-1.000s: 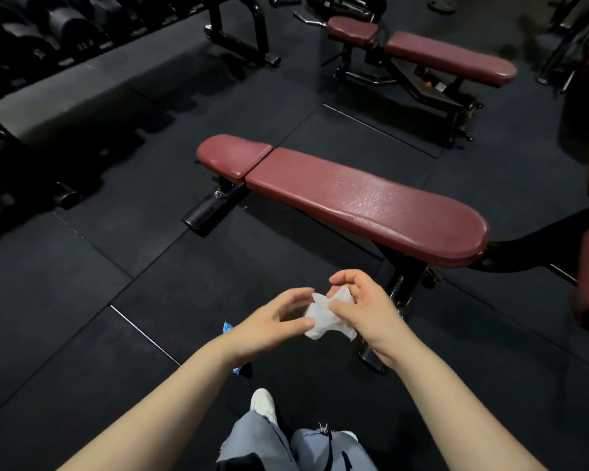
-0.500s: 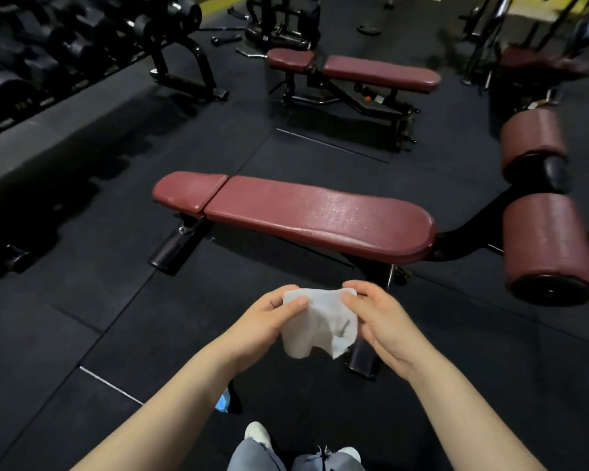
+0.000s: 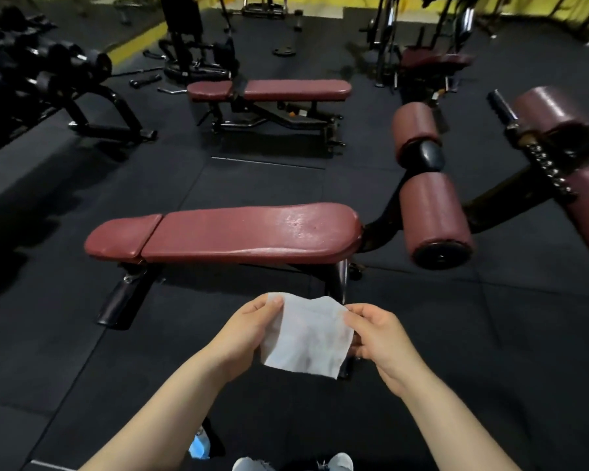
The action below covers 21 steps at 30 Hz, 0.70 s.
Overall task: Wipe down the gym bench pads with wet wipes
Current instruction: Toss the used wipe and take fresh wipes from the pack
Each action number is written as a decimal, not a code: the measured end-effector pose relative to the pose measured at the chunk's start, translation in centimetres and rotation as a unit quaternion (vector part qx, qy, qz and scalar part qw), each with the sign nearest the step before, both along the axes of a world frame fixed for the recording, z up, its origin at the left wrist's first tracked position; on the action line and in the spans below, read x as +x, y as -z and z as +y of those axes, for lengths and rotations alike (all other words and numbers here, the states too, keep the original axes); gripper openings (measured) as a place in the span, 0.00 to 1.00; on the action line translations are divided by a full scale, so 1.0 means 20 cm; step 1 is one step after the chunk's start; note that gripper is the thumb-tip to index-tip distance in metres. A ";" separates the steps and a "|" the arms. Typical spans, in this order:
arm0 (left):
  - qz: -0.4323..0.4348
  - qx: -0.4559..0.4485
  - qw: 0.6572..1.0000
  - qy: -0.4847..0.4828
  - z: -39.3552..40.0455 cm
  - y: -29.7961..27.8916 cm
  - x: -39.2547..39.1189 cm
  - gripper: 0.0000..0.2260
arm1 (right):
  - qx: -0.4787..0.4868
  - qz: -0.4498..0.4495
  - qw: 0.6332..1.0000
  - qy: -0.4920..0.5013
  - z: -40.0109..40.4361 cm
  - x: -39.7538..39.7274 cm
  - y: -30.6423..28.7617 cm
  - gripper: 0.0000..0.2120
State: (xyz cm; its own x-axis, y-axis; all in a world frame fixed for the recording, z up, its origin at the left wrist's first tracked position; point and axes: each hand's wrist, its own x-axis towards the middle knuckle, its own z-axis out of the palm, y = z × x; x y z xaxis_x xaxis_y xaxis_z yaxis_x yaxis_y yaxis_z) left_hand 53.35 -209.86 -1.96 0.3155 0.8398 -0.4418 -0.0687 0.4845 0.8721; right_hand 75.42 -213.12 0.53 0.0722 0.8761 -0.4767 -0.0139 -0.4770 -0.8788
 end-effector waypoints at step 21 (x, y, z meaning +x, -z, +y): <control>0.383 0.260 0.872 0.158 -0.05 0.03 0.67 0.09 | 0.054 -0.240 0.969 -0.004 -0.31 0.65 0.19 0.13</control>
